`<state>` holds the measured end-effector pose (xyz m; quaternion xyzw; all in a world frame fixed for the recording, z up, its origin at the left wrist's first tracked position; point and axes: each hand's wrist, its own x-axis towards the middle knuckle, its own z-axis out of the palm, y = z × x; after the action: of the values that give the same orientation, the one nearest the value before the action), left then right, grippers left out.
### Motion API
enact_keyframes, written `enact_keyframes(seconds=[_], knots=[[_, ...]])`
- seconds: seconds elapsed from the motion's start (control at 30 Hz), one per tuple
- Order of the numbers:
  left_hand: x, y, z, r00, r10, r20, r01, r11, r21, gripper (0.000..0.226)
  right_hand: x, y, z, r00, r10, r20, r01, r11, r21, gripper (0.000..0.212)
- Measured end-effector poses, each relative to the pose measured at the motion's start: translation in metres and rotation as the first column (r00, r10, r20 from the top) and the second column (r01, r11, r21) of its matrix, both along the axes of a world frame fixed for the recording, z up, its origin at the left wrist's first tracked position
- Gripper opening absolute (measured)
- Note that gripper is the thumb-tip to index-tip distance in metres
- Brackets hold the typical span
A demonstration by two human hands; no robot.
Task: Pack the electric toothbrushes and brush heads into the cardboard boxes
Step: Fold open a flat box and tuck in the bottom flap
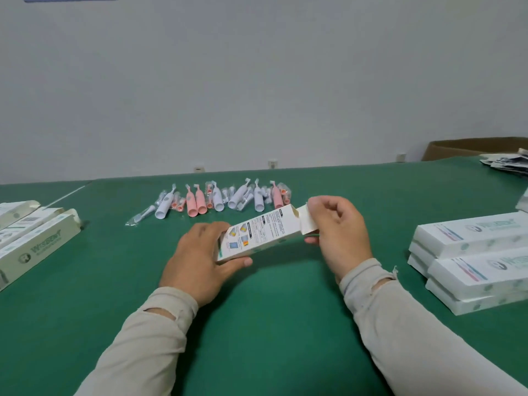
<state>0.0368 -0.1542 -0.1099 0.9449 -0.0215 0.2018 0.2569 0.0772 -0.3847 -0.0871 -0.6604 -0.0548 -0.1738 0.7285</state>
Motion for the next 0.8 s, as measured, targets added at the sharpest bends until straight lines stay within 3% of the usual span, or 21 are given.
enact_keyframes(seconds=[0.03, 0.17, 0.3, 0.4, 0.53, 0.67, 0.8], knots=[[0.001, 0.000, -0.001, 1.000, 0.000, 0.017, 0.000, 1.000, -0.011, 0.065, 0.001, -0.001, 0.000, 0.999, -0.019, 0.036, 0.020, 0.999, -0.042, 0.004], [0.003, -0.002, -0.004, 0.999, -0.005, 0.042, 0.008, 0.998, -0.067, 0.066, 0.002, -0.007, -0.005, 0.987, 0.000, 0.163, 0.051, 0.949, -0.310, 0.020], [0.004, -0.003, -0.005, 0.999, -0.014, 0.052, 0.018, 0.997, -0.074, 0.062, 0.003, -0.012, -0.008, 0.981, -0.086, 0.176, 0.169, 0.823, -0.542, 0.019], [0.004, -0.003, -0.006, 0.997, -0.025, 0.072, 0.031, 0.996, -0.079, 0.060, 0.003, -0.016, -0.004, 0.961, -0.093, 0.260, 0.242, 0.738, -0.630, 0.025], [0.004, -0.002, -0.007, 0.994, -0.028, 0.103, 0.038, 0.994, -0.101, 0.056, 0.001, -0.015, -0.003, 0.974, 0.037, 0.222, 0.114, 0.766, -0.633, 0.030], [0.006, -0.001, -0.008, 0.993, -0.003, 0.115, 0.015, 0.994, -0.112, 0.057, 0.000, -0.013, -0.006, 0.985, 0.124, 0.123, -0.045, 0.861, -0.507, 0.029], [0.007, 0.000, -0.008, 0.991, 0.010, 0.131, 0.007, 0.992, -0.130, 0.058, 0.000, -0.014, -0.002, 0.981, 0.119, 0.150, -0.045, 0.904, -0.426, 0.021]])
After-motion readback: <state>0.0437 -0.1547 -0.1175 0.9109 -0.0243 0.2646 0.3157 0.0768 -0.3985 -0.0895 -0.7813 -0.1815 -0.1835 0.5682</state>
